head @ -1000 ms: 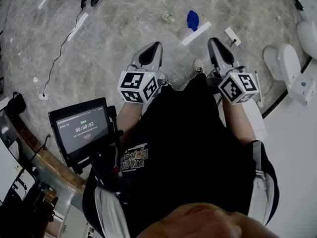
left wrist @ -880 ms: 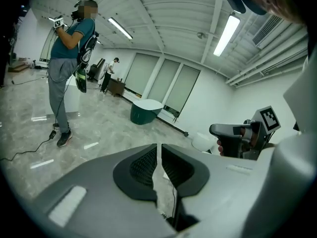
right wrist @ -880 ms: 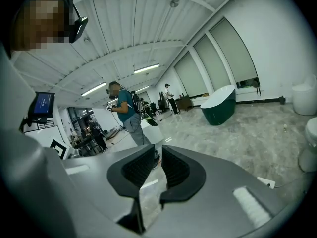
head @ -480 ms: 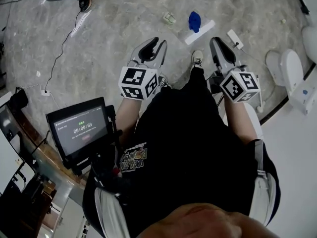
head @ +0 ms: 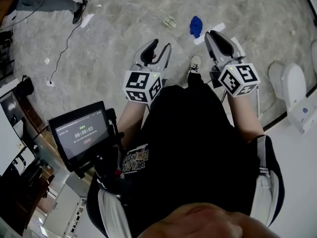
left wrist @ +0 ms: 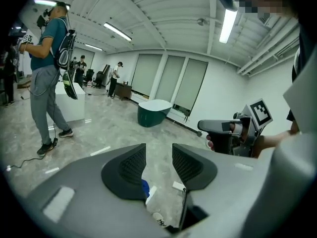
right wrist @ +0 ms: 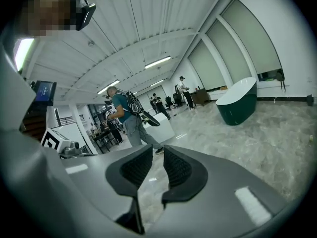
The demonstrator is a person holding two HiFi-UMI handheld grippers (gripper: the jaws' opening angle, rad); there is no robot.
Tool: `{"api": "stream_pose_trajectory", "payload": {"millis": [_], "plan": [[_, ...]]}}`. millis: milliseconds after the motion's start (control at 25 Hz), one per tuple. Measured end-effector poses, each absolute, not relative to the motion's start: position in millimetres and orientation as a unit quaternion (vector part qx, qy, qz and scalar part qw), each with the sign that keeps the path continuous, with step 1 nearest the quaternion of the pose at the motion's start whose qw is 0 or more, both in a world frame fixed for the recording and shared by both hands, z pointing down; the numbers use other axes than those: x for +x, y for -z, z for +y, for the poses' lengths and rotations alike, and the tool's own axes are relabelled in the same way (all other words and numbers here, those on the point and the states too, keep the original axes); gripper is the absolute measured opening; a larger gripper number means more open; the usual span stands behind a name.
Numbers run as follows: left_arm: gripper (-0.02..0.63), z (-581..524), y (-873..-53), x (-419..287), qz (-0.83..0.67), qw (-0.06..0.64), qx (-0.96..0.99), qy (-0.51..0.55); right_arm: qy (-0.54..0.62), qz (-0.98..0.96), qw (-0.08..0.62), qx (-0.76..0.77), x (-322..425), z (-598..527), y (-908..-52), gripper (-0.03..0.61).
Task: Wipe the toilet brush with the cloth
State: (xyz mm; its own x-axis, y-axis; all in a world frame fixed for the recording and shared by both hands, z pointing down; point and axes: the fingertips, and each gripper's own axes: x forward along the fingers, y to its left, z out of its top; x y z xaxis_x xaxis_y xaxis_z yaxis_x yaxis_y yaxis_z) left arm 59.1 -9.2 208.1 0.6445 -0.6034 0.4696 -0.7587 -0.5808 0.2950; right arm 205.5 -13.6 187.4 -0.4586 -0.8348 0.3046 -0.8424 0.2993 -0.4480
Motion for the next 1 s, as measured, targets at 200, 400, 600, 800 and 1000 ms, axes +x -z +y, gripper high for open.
{"api": "stream_pose_trajectory", "payload": {"millis": [200, 400, 600, 800, 1000], "plan": [[0.187, -22.9, -192.9, 63.9, -0.41, 0.245, 0.864, -0.162, -0.281, -0.812, 0.03, 0.51, 217.2, -28.2, -182.9, 0.081], [0.235, -21.4, -200.6, 48.1, -0.439, 0.244, 0.843, -0.191, -0.3, -0.811, 0.046, 0.5, 223.4, -36.8, -200.1, 0.089], [0.244, -18.4, -201.4, 33.3, -0.461, 0.222, 0.826, -0.235, -0.331, -0.8, 0.063, 0.497, 229.5, -43.3, -214.0, 0.108], [0.243, -19.0, -238.7, 11.8, -0.469, 0.211, 0.817, -0.26, -0.34, -0.788, 0.094, 0.505, 214.9, -32.2, -255.1, 0.115], [0.242, -46.1, -341.5, 2.1, -0.458, 0.24, 0.816, -0.259, -0.34, -0.77, 0.139, 0.522, 200.4, -31.4, -353.5, 0.123]]}}
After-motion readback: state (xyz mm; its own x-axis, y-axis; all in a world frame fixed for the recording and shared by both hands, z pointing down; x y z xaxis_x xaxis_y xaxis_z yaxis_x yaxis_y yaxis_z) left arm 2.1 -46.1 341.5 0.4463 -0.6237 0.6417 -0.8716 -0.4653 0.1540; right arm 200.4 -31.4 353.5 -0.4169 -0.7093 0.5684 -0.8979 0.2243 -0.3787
